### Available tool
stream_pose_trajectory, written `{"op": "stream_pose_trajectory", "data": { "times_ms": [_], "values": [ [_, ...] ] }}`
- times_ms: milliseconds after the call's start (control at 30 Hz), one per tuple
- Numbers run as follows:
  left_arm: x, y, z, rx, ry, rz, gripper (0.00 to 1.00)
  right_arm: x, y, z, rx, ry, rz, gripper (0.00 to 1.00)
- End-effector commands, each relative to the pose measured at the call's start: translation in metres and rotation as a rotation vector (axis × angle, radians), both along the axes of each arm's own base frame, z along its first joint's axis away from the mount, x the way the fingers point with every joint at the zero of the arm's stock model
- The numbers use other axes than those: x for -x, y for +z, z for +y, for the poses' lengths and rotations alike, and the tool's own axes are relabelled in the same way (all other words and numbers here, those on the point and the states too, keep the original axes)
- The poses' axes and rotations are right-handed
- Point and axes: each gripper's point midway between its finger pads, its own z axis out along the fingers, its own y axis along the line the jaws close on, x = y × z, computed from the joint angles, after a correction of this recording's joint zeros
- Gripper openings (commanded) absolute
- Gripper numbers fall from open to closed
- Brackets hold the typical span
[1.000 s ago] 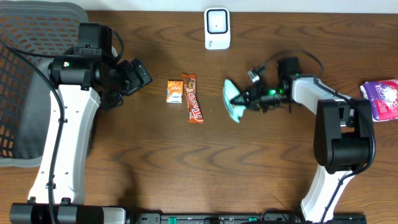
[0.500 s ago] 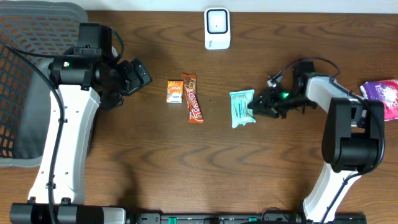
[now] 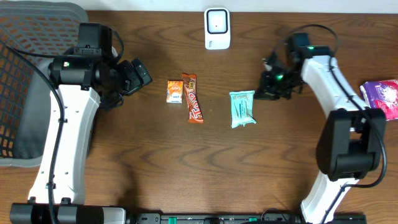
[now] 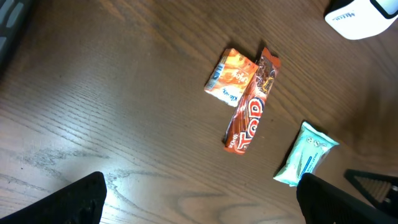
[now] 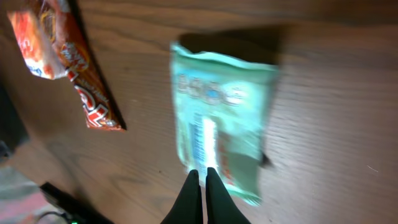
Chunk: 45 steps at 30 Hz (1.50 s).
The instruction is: Scan the item barcode
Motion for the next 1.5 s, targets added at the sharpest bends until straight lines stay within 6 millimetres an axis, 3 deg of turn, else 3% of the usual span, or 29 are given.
{"op": "stream_pose_trajectory", "data": {
  "times_ms": [0, 167, 367, 633, 833, 1000, 1100, 1267, 1467],
  "values": [
    [-0.001, 0.0, 0.002, -0.007, -0.007, -0.001, 0.98, 0.005, -0.002, 0.019, 0.056, 0.076, -0.044, 0.01],
    [-0.001, 0.0, 0.002, -0.007, -0.008, -0.001, 0.98, 0.009, -0.023, 0.012, 0.343, -0.006, -0.038, 0.01],
    [-0.001, 0.0, 0.001, -0.006, -0.007, -0.001, 0.98, 0.013, -0.04, 0.027, 0.394, 0.032, -0.09, 0.01],
    [-0.001, 0.0, 0.002, -0.007, -0.008, -0.001, 0.98, 0.039, -0.087, -0.004, 0.57, -0.062, -0.059, 0.01],
    [-0.001, 0.0, 0.001, -0.006, -0.007, -0.001, 0.98, 0.034, -0.07, -0.003, 0.574, -0.043, -0.053, 0.01],
    [-0.001, 0.0, 0.002, -0.007, -0.008, -0.001, 0.98, 0.017, -0.021, 0.004, 0.572, 0.011, -0.073, 0.02],
    [-0.001, 0.0, 0.002, -0.007, -0.007, -0.001, 0.98, 0.014, -0.005, 0.003, 0.577, 0.044, -0.08, 0.06],
    [-0.001, 0.0, 0.001, -0.006, -0.008, -0.001, 0.98, 0.027, -0.008, -0.007, 0.601, 0.083, -0.024, 0.01],
    [-0.001, 0.0, 0.001, -0.006, -0.007, -0.001, 0.98, 0.042, -0.035, -0.019, 0.643, 0.091, 0.012, 0.01]
  ]
}}
